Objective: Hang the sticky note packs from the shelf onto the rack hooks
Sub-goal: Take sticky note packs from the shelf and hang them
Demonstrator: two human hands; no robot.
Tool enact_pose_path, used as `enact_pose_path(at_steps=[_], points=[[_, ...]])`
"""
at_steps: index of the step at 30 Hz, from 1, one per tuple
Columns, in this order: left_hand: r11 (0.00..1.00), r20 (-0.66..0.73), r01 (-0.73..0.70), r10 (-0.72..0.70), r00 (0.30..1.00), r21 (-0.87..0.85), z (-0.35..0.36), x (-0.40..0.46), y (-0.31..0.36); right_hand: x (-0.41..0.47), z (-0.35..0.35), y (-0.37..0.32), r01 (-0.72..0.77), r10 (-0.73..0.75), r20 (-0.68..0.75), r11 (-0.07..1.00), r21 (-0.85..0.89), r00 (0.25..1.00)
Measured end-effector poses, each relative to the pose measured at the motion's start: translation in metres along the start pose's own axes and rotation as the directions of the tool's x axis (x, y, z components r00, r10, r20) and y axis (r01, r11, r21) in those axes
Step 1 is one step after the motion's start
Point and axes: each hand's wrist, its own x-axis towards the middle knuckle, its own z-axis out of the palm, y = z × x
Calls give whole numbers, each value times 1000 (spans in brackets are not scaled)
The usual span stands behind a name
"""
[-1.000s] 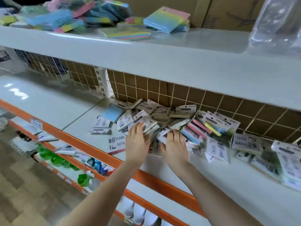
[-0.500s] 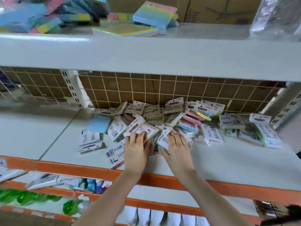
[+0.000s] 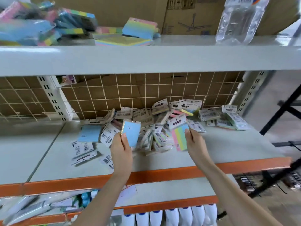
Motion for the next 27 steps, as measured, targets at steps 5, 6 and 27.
enact_pose_path(at_steps=[5, 6, 27], points=[[845, 129, 379, -357, 925, -377, 0, 3, 33, -1, -22, -6, -382, 438, 92, 640, 667, 894], [769, 181, 463, -429, 885, -440, 1, 4, 38, -2, -26, -7, -405, 450, 148, 555, 726, 881], [725, 873, 623, -63, 484, -293, 86, -73, 161, -17, -151, 15, -261, 411, 119, 308, 915, 904]])
